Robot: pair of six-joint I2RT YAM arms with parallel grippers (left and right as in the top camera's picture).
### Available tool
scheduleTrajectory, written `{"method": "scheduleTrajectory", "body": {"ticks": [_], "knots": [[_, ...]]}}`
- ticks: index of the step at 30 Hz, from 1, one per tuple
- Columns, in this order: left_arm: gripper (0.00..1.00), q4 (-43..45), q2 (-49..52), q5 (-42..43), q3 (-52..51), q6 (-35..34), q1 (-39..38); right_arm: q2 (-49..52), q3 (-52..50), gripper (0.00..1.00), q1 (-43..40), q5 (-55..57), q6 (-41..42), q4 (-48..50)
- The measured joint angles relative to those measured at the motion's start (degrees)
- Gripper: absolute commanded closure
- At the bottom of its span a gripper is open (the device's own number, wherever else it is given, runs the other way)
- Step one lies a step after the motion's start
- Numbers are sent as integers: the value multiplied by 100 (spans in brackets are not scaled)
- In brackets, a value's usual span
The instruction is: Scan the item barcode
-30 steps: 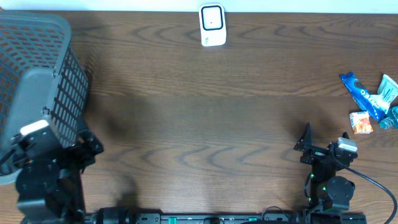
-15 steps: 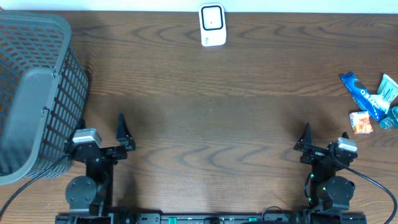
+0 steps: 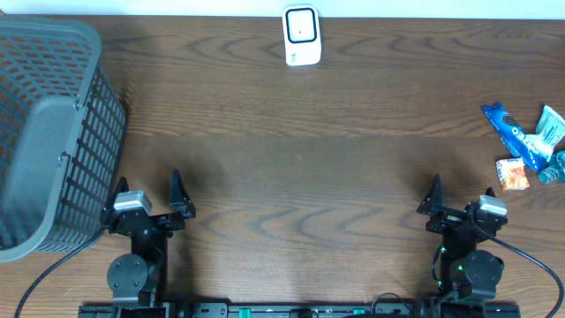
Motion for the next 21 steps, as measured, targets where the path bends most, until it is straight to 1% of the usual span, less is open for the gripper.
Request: {"method": "scheduleTrajectory", "body": {"ticks": [8, 11, 21], "knots": [[2, 155, -96, -109, -393, 0, -42, 0, 0, 1, 0, 0, 0, 0], [2, -28, -105, -136, -560, 0, -138, 0, 0, 1, 0, 0, 0, 0], [2, -177, -107, -125, -518, 4, -199, 0, 0, 1, 0, 0, 0, -2]]}}
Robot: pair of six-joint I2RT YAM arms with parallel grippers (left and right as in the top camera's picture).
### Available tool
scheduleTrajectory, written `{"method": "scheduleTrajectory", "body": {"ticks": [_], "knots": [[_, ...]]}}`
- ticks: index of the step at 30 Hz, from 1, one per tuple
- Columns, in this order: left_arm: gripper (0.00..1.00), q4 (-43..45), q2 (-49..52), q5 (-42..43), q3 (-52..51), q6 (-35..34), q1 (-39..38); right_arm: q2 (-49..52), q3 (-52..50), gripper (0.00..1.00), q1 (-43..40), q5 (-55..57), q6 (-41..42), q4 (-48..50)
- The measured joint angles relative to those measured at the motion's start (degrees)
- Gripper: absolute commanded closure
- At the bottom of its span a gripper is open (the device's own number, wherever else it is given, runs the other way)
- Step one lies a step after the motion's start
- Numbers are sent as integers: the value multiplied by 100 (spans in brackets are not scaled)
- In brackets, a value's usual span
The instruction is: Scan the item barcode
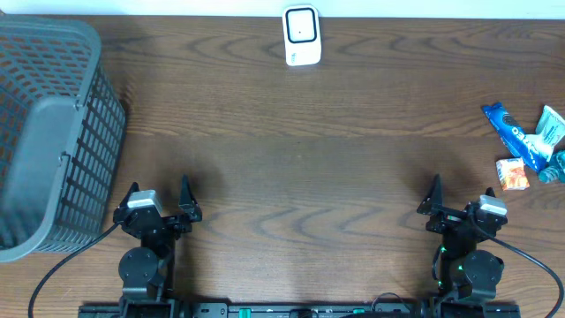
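The white barcode scanner (300, 35) stands at the table's far edge, in the middle. The items lie in a small heap at the right edge: a blue packet (512, 132), a small orange packet (512, 174) and teal-and-white packets (549, 131). My left gripper (185, 189) sits low near the front left, its fingers showing as one narrow dark spike with no gap, holding nothing. My right gripper (434, 189) sits near the front right in the same way, shut and empty, a short way left of the orange packet.
A large grey mesh basket (53, 132) fills the left side of the table, close to the left arm. Wide bare wood lies between the arms and the scanner. Cables run from both arm bases along the front edge.
The left arm has shifted slightly to the right and turned a little at its base. The right arm, the scanner and the packets have not moved.
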Motion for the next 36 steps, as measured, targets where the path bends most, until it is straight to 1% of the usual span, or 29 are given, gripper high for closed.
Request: {"method": "scheduleTrajectory", "body": {"ticks": [6, 14, 20, 36], "knots": [[2, -17, 0, 0, 9, 4, 0, 0, 0, 1, 0, 0, 0, 0], [2, -20, 0, 24, 9, 179, 0, 0, 0, 1, 0, 0, 0, 0], [2, -44, 0, 153, 17, 474, 0, 0, 0, 1, 0, 0, 0, 2], [2, -59, 0, 282, 20, 518, 0, 0, 0, 1, 0, 0, 0, 0]]}}
